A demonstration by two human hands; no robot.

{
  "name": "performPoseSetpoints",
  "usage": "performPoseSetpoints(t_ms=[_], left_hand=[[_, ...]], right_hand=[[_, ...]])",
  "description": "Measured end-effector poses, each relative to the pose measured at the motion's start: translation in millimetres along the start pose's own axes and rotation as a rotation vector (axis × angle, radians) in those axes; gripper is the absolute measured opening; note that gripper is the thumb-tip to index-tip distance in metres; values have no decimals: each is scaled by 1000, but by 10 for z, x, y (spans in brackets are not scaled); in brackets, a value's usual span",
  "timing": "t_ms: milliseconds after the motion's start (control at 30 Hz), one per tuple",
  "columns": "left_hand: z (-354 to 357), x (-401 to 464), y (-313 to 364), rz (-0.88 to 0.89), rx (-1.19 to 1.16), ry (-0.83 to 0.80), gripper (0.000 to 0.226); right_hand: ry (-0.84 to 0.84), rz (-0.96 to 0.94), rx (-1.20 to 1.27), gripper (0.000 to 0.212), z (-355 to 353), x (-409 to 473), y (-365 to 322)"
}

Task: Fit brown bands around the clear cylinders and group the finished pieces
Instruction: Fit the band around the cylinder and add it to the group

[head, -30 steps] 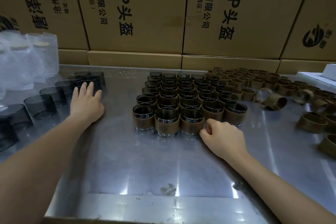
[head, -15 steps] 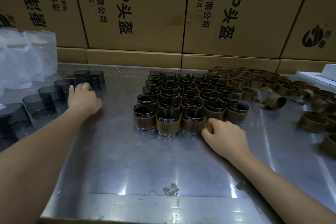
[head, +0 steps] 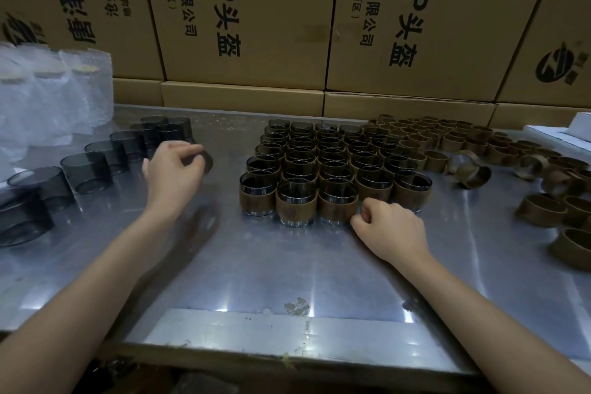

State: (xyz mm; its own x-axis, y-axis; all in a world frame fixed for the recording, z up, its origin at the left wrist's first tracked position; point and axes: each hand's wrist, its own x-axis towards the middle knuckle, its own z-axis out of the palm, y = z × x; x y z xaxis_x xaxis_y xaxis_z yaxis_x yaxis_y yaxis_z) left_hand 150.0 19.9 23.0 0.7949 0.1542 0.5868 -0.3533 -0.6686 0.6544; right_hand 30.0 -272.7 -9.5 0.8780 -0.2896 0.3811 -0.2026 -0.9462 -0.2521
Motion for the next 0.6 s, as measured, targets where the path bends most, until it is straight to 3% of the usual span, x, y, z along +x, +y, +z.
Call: performPoseSetpoints(t_ms=[100,200,300,400,467,600], left_hand=[[-102,-156,270,61,-237,140,25],[-166,-356,635,148,-521,134,28],[-204,-568,1012,218,-737,-24,27],[-189,-702,1307,232,-952,-259,24],[-108,-783,1432,112,-1117,-423,23],[206,-953,1472,-190,-1302,-672,24]], right_hand=[[-7,-1,13,27,2,-12,-1],[-18,12,31,25,-7,-4,3],[42,-23,109,23,-26,-33,2],[264,-206,218,22,-70,-130,-35],[322,-306,356,30,-122,-168,-52],[250,-365,514,74,-147,-186,-47]])
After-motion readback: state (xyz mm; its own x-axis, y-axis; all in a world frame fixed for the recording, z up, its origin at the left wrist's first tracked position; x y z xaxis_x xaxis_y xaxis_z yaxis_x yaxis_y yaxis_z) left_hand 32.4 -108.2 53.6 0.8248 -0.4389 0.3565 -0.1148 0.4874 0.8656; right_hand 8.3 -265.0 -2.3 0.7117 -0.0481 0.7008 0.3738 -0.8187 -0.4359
